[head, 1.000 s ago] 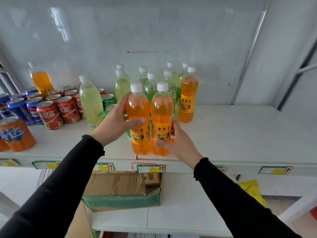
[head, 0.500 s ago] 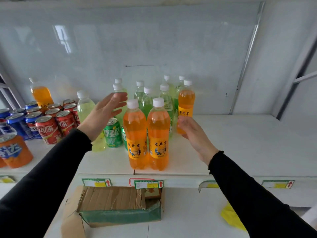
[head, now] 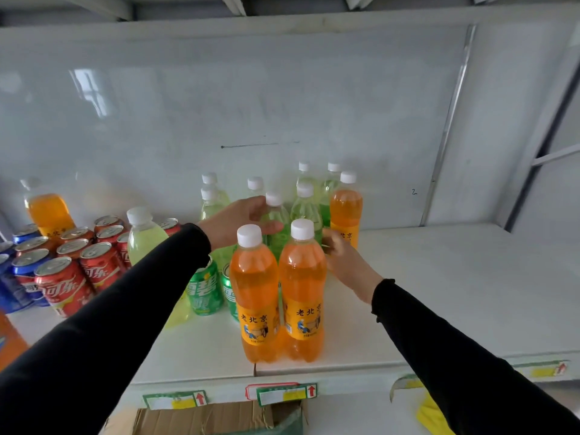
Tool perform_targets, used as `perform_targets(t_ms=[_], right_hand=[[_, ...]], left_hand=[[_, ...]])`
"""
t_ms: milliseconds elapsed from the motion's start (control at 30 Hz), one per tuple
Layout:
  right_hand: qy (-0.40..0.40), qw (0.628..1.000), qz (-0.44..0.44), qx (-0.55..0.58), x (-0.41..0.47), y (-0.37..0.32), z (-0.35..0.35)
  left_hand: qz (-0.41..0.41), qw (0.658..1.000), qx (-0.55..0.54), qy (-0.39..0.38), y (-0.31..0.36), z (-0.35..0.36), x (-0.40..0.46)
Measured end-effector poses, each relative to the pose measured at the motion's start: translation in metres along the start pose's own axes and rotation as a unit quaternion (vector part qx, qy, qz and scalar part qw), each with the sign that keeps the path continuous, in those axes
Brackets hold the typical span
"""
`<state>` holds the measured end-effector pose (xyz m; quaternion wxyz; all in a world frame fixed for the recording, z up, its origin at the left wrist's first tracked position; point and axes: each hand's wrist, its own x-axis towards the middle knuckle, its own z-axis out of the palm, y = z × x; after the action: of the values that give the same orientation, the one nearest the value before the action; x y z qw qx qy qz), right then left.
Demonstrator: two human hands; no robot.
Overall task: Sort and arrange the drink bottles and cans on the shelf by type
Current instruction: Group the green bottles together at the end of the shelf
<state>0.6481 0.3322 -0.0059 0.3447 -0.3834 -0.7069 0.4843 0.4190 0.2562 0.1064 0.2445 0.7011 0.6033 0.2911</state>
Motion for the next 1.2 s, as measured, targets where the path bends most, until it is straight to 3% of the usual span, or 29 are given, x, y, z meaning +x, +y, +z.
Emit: perform_targets(t_ms=[200, 567, 900, 1200], right_hand=[[0.010, 1.000, 0.003, -0.002, 0.006, -0.001, 0.009], [0.052, 0.998, -0.010, 0.032, -0.007, -0.022, 0.004], [0.124, 0.988, -0.084, 0.045, -0.037, -0.085, -0.051], [0.208, 0.970, -0.125, 0.028, -0.093, -0.107, -0.103]], left_hand=[[0.026, 0.999, 0.033, -0.023, -0.017, 0.001, 0.010], [0.032, 0.997, -0.055, 0.054, -0.010, -0.003, 0.009], [0.135, 0.982, -0.087, 0.095, 0.080, -0.046, 0.003], [0.246, 0.965, -0.054, 0.074, 0.154, -0.029, -0.006]])
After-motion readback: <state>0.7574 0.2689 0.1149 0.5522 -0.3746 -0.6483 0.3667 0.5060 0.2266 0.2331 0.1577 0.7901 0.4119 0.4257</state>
